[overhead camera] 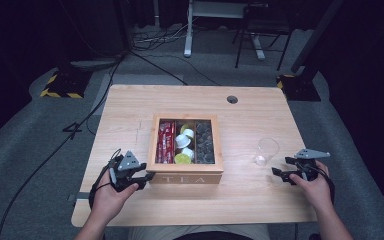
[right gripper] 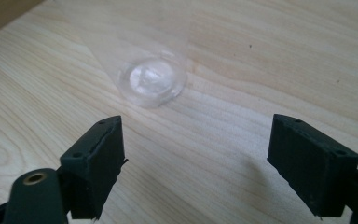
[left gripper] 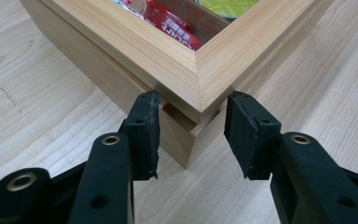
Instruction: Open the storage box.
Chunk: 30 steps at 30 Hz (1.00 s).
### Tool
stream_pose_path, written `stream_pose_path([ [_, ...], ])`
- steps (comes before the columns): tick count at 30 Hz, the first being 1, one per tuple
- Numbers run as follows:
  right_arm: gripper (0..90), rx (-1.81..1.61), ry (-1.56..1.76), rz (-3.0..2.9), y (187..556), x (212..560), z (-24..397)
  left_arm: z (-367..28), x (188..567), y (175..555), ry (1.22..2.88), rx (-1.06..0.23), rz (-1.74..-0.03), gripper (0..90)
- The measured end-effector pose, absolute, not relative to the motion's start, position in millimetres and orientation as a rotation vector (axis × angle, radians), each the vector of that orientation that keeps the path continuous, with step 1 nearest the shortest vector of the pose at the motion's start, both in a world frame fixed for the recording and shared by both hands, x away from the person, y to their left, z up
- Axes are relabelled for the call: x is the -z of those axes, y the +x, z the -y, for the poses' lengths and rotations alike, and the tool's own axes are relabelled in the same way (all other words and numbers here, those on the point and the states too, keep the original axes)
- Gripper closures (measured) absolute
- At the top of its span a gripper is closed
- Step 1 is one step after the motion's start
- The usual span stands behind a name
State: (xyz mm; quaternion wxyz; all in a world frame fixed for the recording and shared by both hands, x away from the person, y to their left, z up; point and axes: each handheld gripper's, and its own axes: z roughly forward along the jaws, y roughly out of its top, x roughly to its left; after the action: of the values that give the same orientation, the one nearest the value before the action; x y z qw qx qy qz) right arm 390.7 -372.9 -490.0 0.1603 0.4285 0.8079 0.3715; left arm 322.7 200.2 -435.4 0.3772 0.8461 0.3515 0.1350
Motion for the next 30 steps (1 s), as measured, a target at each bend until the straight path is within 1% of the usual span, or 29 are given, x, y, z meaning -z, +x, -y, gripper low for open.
stream_pose_path([
  [7, 21.5, -1.113, 1.189, -2.283, 383, 471, 371, -203, 429, 323, 2.131, -0.344, -0.887, 56.3],
  [8, 24.4, -1.121, 1.173, -2.282, 379, 465, 369, -204, 427, 324, 2.127, -0.361, -0.873, 57.1],
  [12, 25.3, -1.154, 1.145, -2.272, 374, 453, 366, -205, 424, 325, 2.109, -0.367, -0.869, 58.4],
  [18, 25.5, -1.219, 1.081, -2.247, 370, 430, 356, -205, 421, 328, 2.095, -0.377, -0.858, 58.7],
  [20, 24.1, -1.23, 1.058, -2.255, 369, 423, 350, -205, 420, 329, 2.09, -0.379, -0.855, 58.7],
  [25, 25.6, -1.24, 1.027, -2.3, 369, 414, 334, -205, 418, 330, 2.067, -0.381, -0.86, 58.5],
  [29, 23.7, -1.262, 0.959, -2.311, 368, 406, 319, -205, 417, 331, 2.059, -0.381, -0.861, 58.5],
  [30, 21.5, -1.282, 0.913, -2.315, 368, 401, 308, -205, 416, 332, 2.058, -0.381, -0.862, 58.5],
])
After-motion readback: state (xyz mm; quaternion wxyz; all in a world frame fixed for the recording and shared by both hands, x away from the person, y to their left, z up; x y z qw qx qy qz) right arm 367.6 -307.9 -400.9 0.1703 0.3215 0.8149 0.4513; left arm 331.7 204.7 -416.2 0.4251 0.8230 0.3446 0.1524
